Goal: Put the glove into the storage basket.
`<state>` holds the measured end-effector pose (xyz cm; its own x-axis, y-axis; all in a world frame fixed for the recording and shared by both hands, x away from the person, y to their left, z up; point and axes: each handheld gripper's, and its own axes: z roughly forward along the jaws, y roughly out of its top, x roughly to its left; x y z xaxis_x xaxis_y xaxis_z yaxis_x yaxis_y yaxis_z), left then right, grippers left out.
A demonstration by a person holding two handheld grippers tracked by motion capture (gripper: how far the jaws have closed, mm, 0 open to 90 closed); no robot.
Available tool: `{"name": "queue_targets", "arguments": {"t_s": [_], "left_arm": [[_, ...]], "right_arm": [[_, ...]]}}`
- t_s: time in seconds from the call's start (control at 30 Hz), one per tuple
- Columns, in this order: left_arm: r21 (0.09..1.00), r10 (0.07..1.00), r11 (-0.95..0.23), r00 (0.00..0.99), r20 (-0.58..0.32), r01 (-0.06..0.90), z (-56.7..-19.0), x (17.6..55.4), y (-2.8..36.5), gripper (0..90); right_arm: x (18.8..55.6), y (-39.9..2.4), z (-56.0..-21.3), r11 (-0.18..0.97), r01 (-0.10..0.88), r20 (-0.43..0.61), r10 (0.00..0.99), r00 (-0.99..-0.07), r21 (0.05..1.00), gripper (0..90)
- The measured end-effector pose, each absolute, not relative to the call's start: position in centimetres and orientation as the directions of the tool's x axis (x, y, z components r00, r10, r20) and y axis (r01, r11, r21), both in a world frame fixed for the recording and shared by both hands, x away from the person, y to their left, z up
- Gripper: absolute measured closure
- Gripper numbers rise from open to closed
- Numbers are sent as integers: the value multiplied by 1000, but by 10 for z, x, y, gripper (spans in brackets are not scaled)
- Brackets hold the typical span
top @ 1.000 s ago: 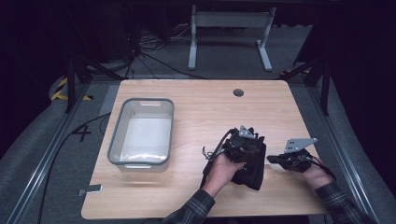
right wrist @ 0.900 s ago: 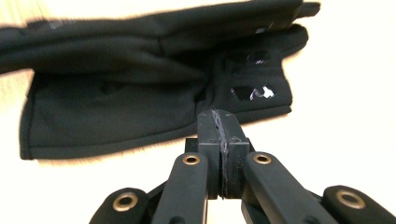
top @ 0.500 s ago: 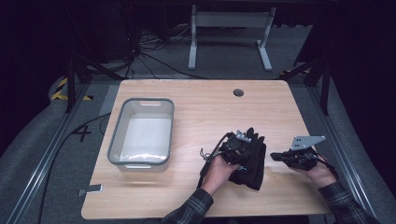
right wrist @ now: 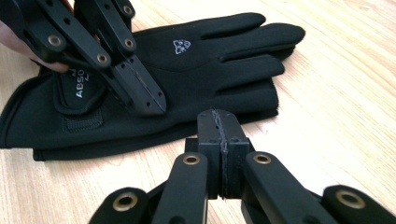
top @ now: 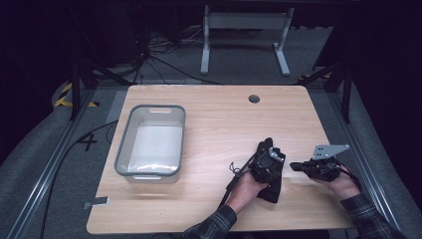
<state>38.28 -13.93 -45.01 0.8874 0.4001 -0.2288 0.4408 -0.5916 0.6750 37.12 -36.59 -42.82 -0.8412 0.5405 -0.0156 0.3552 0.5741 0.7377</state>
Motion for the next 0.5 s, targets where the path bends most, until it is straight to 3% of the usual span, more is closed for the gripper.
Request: {"name": "queue_targets", "arguments": {"t_s": [0.23,0.5], "left_arm": [[704,414,-572,889,-197,422,-432,377,-117,896],[683,479,-559,856,-197,470,-432,376,-83,896]], "right_arm": [[374,-356,-429,569,342,0,515,-857,748,900],[386,-334,-429,583,321,0,482,-876,747,900]]}}
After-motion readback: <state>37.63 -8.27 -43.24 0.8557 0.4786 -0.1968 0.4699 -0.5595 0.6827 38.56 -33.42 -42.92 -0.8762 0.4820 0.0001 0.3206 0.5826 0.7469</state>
